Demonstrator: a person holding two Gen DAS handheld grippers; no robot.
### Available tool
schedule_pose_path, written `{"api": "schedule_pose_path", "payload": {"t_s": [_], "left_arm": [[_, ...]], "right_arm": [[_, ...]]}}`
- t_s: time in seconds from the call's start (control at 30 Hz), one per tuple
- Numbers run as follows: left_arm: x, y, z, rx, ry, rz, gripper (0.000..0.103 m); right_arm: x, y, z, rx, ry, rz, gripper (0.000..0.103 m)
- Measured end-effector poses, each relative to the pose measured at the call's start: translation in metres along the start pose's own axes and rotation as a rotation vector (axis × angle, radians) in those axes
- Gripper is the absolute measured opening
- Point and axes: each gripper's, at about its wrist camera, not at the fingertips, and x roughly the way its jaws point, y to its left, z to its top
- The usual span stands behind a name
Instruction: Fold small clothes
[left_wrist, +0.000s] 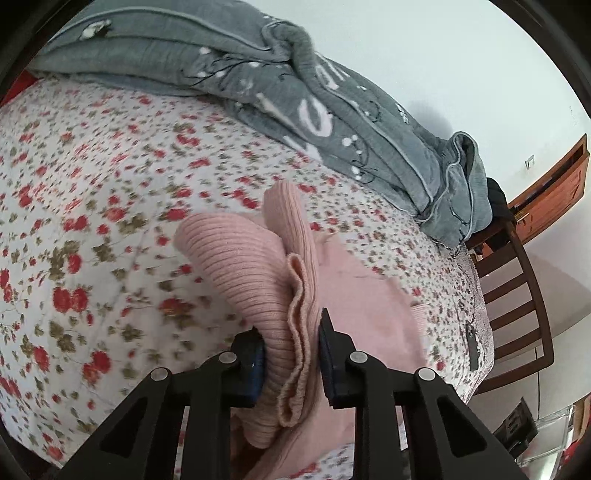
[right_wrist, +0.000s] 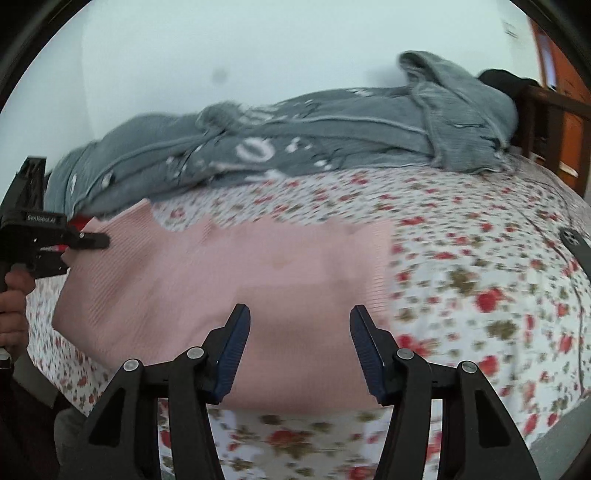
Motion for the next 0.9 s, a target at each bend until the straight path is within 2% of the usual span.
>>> {"api": "schedule_pose_path", "payload": {"t_s": [0.13, 0.27, 0.43, 0.53, 0.6, 0.7, 0.73, 0.8, 0.9], "left_arm": [[0.002, -0.047, 0.0, 0.04, -0.007, -0.011, 0.022], [0.022, -0.105, -0.01, 0.109, 0.021, -0.038, 0.022], [0.072, -0.169, -0.038, 0.219, 0.1, -0.039, 0.022], [0.115, -0.197, -0.068, 0.286, 0.169, 0.023, 0.024], [0.135, -0.205, -0.079, 0.311, 0.224, 0.037, 0.028], [0.136, -0.206, -0.077, 0.279, 0.266, -0.086, 0.036], [0.129, -0.204, -0.072, 0.267, 0.261, -0.137, 0.038], [0.113, -0.198, -0.061, 0.262, 0.238, -0.183, 0.041], [0.088, -0.182, -0.046, 0.268, 0.151, -0.148, 0.048]], "right_arm": [[-0.02, -0.047, 0.002, 0.083, -0.046, -0.021, 0.056], [-0.036, -0.085, -0.001, 0.141, -0.063, -0.044, 0.056], [-0.056, -0.124, -0.012, 0.198, -0.085, -0.063, 0.056], [-0.066, -0.139, -0.018, 0.224, -0.088, -0.07, 0.056], [-0.069, -0.145, -0.022, 0.238, -0.087, -0.074, 0.056], [-0.067, -0.145, -0.023, 0.235, -0.065, -0.058, 0.056], [-0.065, -0.142, -0.022, 0.228, -0.058, -0.051, 0.056], [-0.061, -0.134, -0.019, 0.21, -0.046, -0.022, 0.056], [-0.053, -0.119, -0.004, 0.209, -0.038, 0.071, 0.056]]}}
